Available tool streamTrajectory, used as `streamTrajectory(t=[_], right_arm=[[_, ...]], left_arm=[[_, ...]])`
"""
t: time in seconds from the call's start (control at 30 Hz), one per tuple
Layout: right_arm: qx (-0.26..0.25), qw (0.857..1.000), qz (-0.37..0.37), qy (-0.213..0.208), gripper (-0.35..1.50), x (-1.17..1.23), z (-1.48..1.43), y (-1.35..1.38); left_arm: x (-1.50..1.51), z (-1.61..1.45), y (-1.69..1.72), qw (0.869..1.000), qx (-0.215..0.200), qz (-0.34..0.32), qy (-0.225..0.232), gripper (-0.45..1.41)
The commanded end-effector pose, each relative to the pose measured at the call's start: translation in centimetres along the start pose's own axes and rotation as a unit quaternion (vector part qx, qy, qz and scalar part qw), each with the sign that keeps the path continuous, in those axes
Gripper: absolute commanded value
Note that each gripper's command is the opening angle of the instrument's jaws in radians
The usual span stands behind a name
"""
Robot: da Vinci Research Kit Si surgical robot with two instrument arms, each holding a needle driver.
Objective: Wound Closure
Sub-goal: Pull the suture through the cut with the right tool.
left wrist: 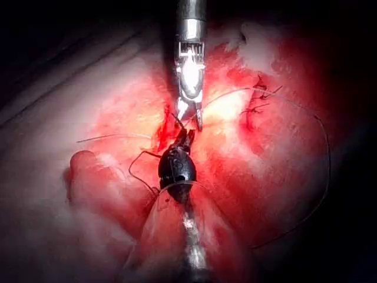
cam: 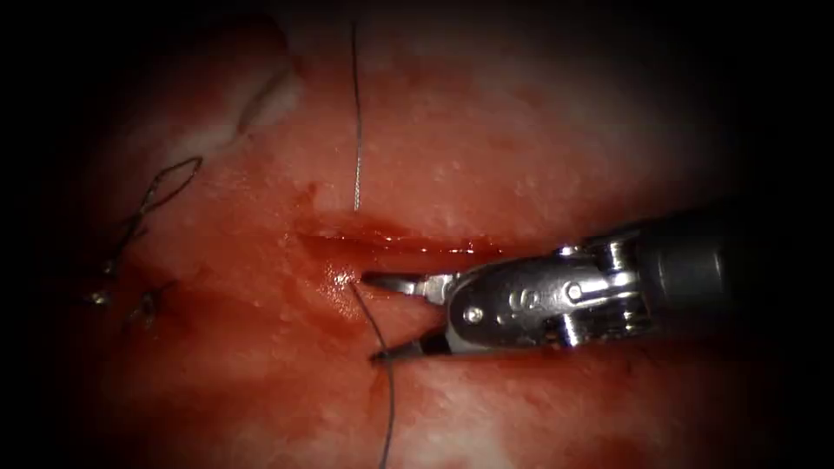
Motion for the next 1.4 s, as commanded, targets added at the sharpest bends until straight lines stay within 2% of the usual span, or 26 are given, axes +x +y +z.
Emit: streamTrajectory(t=[0.03, 0.07, 0.1, 0.33, 0.57, 0.83, 1.23, 1.27, 1.33, 1.37, 1.4], right_arm=[[0.007, 1.000, -0.004, 0.003, 0.11, -0.05, 0.14, -0.03], [0.006, 1.000, -0.005, 0.004, -0.20, -0.07, 0.16, -0.04], [0.004, 1.000, -0.007, 0.006, -0.35, -0.11, 0.19, -0.05], [0.016, 1.000, -0.011, 0.012, -0.35, -0.12, 0.01, -0.19], [0.038, 0.999, -0.019, 0.012, -0.35, 0.08, -0.10, -0.49], [0.065, 0.997, -0.024, 0.016, -0.35, 0.36, -0.13, -0.70], [0.067, 0.998, -0.010, 0.017, -0.35, 0.34, -0.21, -0.65], [0.067, 0.998, -0.010, 0.015, -0.26, 0.34, -0.20, -0.63], [0.065, 0.998, -0.009, 0.018, 0.49, 0.34, -0.20, -0.61], [0.047, 0.999, -0.008, 0.017, 1.05, 0.33, -0.21, -0.59], [0.039, 0.999, -0.007, 0.016, 1.16, 0.33, -0.22, -0.58]], left_arm=[[-0.04, 0.07, -0.02, 1.000, 0.000, -0.001, 0.001, -0.45], [-0.04, 0.07, -0.02, 1.000, 0.000, -0.001, 0.001, -0.45], [-0.04, 0.07, -0.02, 1.000, 0.000, -0.001, 0.001, -0.45], [-0.04, 0.07, -0.02, 1.000, 0.000, -0.001, 0.001, -0.45], [-0.04, 0.07, -0.02, 1.000, -0.001, -0.001, -0.001, -0.45], [-0.05, 0.07, -0.02, 1.000, -0.001, 0.000, -0.001, -0.45], [-0.05, 0.08, -0.02, 1.000, -0.001, -0.003, -0.001, -0.45], [-0.05, 0.09, -0.02, 1.000, 0.000, -0.003, -0.001, -0.45], [-0.05, 0.11, -0.02, 1.000, 0.000, -0.003, -0.001, -0.45], [-0.05, 0.12, -0.03, 1.000, 0.000, -0.006, -0.003, -0.45], [-0.05, 0.12, -0.04, 1.000, 0.000, -0.006, -0.003, -0.45]])
